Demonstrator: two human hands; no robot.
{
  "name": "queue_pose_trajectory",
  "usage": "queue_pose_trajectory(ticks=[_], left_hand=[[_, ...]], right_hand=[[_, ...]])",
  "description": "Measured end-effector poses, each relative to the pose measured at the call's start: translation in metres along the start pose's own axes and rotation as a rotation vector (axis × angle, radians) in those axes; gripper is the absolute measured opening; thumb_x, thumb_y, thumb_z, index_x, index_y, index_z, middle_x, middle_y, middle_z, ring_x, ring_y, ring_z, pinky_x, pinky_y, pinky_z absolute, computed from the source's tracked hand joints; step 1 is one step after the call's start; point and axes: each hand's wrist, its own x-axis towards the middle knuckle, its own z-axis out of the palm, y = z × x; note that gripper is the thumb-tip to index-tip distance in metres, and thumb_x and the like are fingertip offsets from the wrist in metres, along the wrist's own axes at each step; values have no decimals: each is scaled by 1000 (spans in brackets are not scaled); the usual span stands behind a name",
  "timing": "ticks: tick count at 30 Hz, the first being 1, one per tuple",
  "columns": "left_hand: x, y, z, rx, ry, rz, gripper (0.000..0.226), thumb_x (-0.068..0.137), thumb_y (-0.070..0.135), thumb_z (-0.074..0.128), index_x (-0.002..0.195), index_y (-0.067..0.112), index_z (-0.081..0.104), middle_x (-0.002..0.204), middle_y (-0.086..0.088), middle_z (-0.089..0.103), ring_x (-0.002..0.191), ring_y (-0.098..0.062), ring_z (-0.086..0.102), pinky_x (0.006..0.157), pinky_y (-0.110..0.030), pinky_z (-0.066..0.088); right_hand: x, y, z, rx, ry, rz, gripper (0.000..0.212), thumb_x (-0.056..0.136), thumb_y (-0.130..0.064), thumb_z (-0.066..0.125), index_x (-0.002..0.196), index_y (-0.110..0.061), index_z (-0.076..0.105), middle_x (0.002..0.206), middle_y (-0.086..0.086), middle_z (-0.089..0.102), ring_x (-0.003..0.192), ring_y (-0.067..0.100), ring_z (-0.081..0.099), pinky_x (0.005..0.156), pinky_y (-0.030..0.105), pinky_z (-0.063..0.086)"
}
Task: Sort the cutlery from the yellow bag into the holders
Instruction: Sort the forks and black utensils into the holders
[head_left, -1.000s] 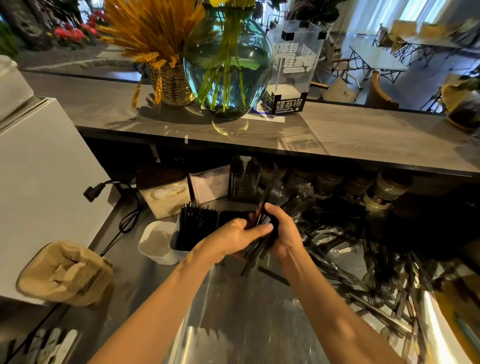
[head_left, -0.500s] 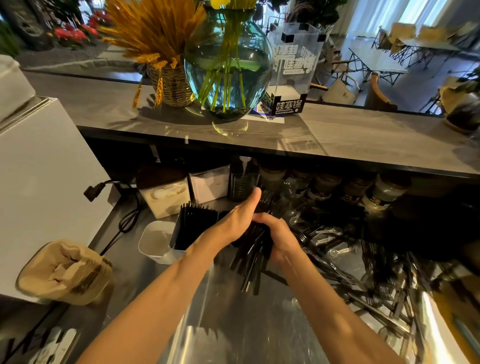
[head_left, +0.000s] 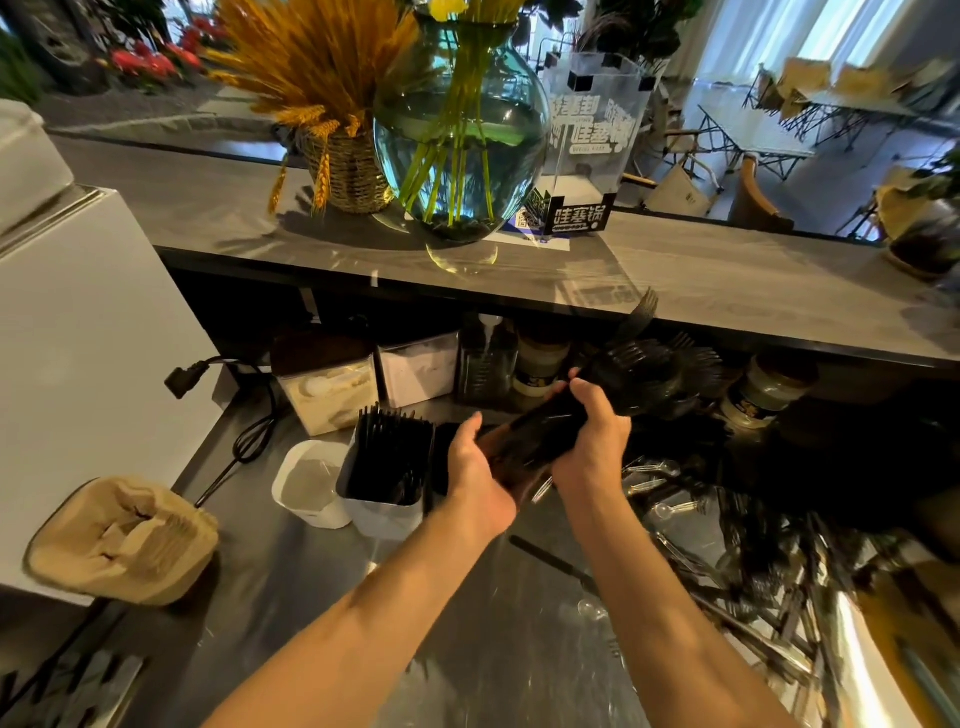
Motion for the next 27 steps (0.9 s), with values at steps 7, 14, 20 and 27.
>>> queue_pose_trajectory(ticks=[7, 14, 20, 27], left_hand=[[0, -7, 11, 41, 68, 68, 46, 100, 47, 43, 101, 12, 72, 95, -15, 75, 98, -32, 67, 88, -42, 53], [14, 13, -10, 246, -64, 224, 42, 103, 43, 43, 106, 9, 69, 93, -11, 73, 85, -24, 69, 71, -35, 56], [12, 81, 1, 413, -359, 610, 68, 80, 62, 64, 140, 36, 47, 141, -6, 54, 123, -23, 58, 90, -40, 54], [9, 114, 20, 1005, -517, 694, 67, 84, 55, 54, 146, 34, 45, 152, 4, 45, 127, 1, 46, 110, -30, 32]], right_hand=[[-21, 21, 11, 2, -40, 98, 9, 90, -1, 63, 82, -3, 66, 75, 12, 64, 68, 22, 64, 77, 44, 54], [-6, 18, 0, -366, -137, -7, 12, 81, -6, 69, 73, -4, 60, 62, 9, 59, 57, 22, 58, 60, 34, 50], [-4, 13, -14, -717, -592, 90, 14, 84, 0, 68, 72, -1, 60, 60, 18, 54, 53, 26, 51, 56, 34, 46], [-9, 12, -14, -872, -742, 233, 9, 82, 6, 71, 85, 2, 63, 65, 16, 62, 58, 26, 59, 61, 33, 53]])
